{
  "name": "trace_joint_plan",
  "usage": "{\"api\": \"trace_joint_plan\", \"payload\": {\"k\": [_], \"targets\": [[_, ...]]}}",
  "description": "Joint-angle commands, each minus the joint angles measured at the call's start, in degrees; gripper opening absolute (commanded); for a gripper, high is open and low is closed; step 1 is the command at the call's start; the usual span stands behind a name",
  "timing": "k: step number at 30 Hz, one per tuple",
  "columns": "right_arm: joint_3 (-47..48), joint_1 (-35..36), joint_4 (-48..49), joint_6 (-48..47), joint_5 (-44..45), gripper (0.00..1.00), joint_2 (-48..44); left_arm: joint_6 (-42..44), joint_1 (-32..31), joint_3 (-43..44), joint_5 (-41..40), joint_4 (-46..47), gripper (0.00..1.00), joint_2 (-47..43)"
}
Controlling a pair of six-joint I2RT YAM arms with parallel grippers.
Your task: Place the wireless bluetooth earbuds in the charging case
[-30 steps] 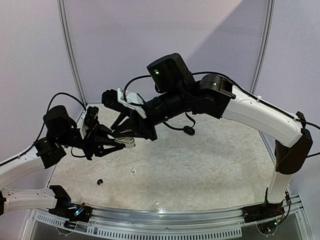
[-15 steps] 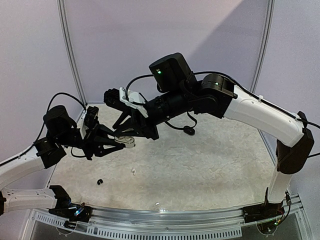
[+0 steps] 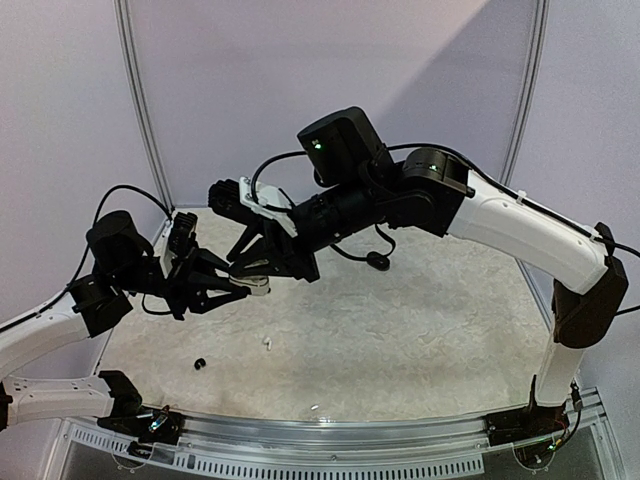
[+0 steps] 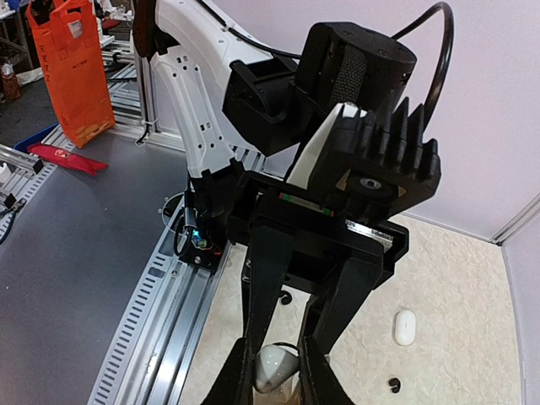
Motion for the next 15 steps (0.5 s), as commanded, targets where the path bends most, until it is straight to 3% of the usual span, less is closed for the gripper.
{"api": "trace_joint_plan", "payload": {"k": [1,10,15], "targets": [[-1.0,0.0,-0.4,0.21,0.28,0.0,-0.19,0.87,-0.39,1.09,-0.31,1.2,0.0,-0.31],[-1.24,-0.2,0.58,-1.57,1.76,0.01,1.14,1.11,-0.39,1.01,-0.03,1.23,0.0,-0.76],[-1.55,-0.26,0.26,-2.03,2.29,0.07,1.43,1.19,-0.39,0.92,0.04,1.35,0.0,-0.84]]}}
